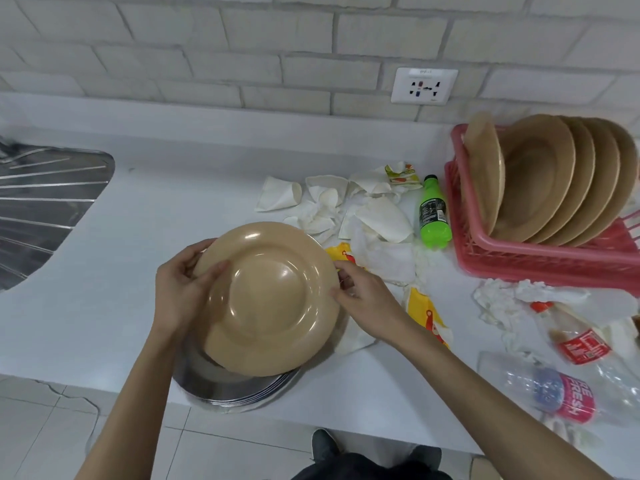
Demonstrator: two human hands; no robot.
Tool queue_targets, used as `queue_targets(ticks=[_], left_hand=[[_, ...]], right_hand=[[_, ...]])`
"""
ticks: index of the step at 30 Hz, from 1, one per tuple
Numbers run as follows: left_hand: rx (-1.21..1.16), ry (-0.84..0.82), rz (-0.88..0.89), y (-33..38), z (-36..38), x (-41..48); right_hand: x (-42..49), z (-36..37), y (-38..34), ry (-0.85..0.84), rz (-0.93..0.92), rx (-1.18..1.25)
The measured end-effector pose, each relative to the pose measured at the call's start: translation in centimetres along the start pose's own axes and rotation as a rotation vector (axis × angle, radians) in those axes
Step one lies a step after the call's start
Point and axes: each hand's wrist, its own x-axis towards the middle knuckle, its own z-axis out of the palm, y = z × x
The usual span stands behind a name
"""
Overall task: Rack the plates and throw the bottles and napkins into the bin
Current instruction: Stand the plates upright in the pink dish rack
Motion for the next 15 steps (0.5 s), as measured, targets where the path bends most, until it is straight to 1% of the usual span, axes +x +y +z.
queue_targets(ticks=[3, 8, 15], left_hand=[[-0.046, -0.038, -0.002, 0.3, 2.2, -0.5], [-0.105, -0.084, -0.029, 1.4, 7.3, -1.7], [-0.167, -0.192, -0.061, 3.9, 14.4, -5.6]], right_hand=[[-1.1, -2.0, 0.2, 0.073, 0.038, 0.095], [-3.3, -5.6, 1.3, 0.177, 0.048, 0.158], [-6.9, -11.2, 3.2, 0.336, 0.050, 0.187]])
